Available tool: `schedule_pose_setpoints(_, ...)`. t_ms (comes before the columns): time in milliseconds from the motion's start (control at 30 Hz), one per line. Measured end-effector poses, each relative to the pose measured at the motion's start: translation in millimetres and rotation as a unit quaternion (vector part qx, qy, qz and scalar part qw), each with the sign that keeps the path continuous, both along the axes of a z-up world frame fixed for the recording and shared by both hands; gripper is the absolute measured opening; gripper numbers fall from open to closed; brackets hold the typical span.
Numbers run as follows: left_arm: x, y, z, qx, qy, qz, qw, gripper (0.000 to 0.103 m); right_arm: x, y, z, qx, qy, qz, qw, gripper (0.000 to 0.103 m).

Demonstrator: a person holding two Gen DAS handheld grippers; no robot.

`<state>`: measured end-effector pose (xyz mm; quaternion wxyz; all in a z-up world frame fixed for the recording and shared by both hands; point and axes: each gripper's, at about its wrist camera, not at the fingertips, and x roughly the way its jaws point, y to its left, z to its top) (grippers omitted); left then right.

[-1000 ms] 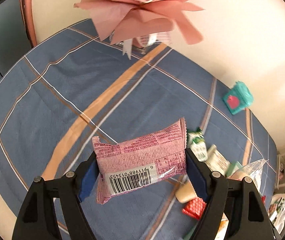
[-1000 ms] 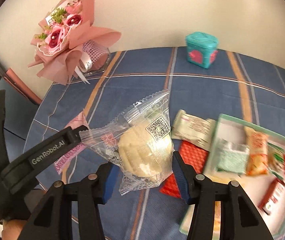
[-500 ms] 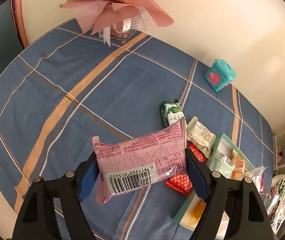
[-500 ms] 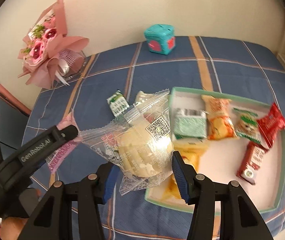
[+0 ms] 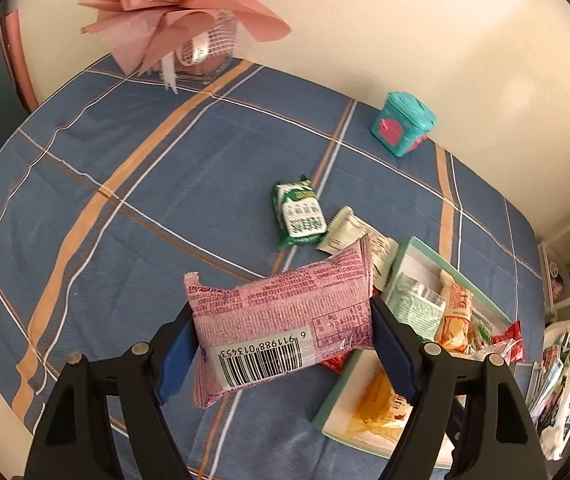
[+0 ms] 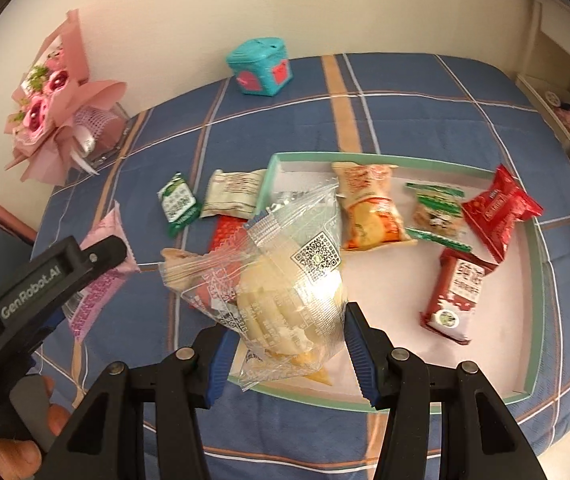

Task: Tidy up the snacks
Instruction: 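Lift both held snacks and carry them over the white tray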

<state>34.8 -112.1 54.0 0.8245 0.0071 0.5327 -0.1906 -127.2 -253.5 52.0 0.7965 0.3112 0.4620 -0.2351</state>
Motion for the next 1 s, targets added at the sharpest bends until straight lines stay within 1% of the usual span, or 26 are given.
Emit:
schedule_pose_setpoints(267, -21.9, -29.9, -6.2, 0.012, -0.002, -0.047, 0.9988, 0.081, -25.6, -35.9, -9.4, 0.014, 0.013, -0.055, 0.998, 0.055)
schedule_pose_setpoints(500, -48.6, -62.7, -11.8, 0.033, -0.010, -0.099, 0.9944, 0.081, -57.5, -71.3, -20.4, 0.001, 0.052, -0.118, 0.992, 0.055)
schedule_pose_setpoints(733, -80.2, -96.5, -15.2, 0.038, -0.015, -0.161, 0.9862, 0.081, -82.0, -94.1, -25.5, 0.001, 0.063, -0.158, 0.985, 0.055)
schedule_pose_setpoints(867, -95.9, -115.2, -19.2, 0.042, -0.018, -0.191, 0.9805, 0.081, -92.7, -103.0, -28.3, -0.013, 0.085, -0.176, 0.981, 0.055)
schedule_pose_setpoints(1000, -108.4, -130.0, -24.1, 0.048, -0.024, -0.217, 0.9748, 0.081, -101.6, -110.6, -31.7, -0.013, 0.093, -0.188, 0.978, 0.055)
